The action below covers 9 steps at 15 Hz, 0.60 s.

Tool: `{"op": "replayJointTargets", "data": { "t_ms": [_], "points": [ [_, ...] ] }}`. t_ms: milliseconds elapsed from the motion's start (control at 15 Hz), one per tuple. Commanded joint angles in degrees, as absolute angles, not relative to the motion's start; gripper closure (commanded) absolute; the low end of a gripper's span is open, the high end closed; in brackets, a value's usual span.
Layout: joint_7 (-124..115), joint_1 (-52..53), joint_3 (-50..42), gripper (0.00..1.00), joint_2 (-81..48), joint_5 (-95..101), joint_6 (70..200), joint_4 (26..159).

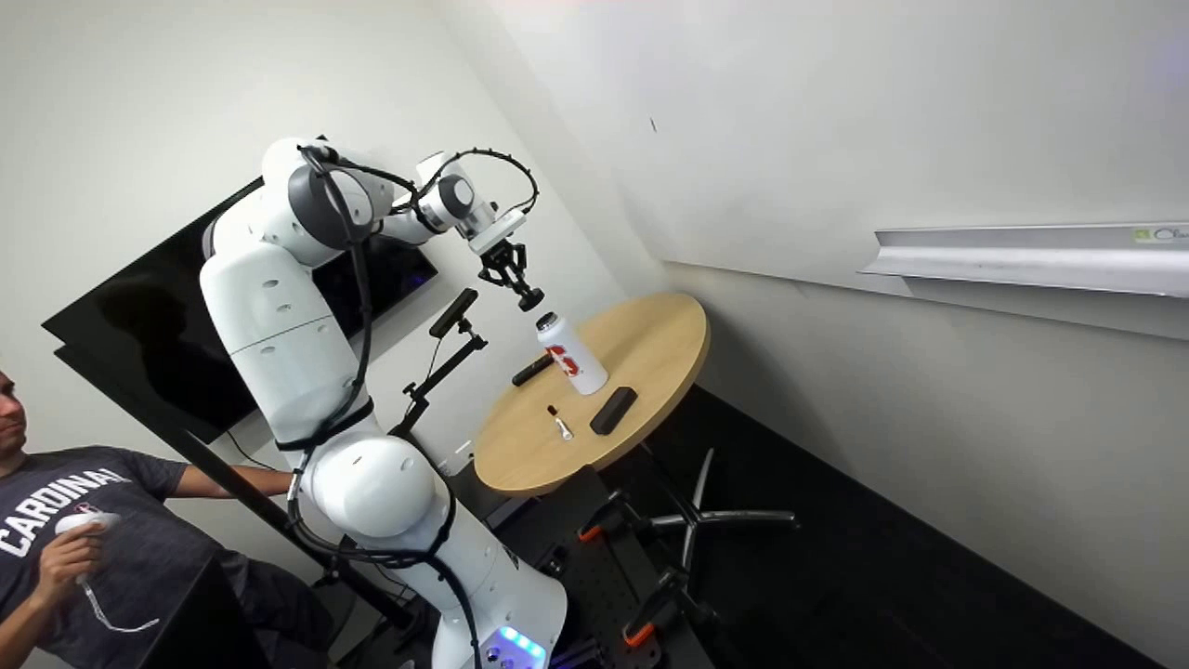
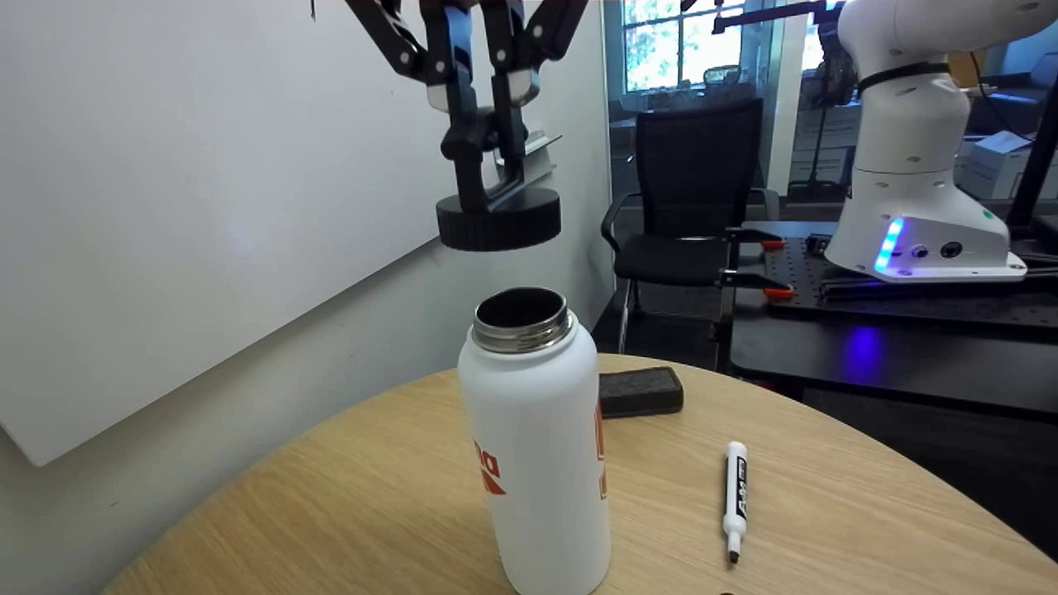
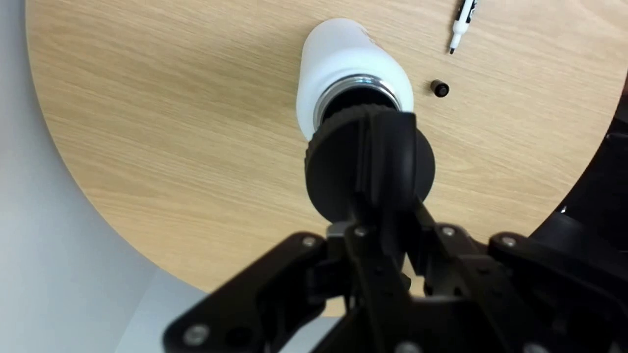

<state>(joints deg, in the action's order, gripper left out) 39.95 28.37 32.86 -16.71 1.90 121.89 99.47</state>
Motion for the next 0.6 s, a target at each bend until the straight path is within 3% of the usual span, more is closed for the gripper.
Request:
{"op": "replayJointTargets", "data": {
  "t_ms": [0,533],
  "points": [
    [38.7,29.2,32.5,0.95,-17.8,2.3,118.3,97.4],
    [40.4,28.7,32.5,0.95,-17.8,2.1,120.0,99.6]
  ]
}}
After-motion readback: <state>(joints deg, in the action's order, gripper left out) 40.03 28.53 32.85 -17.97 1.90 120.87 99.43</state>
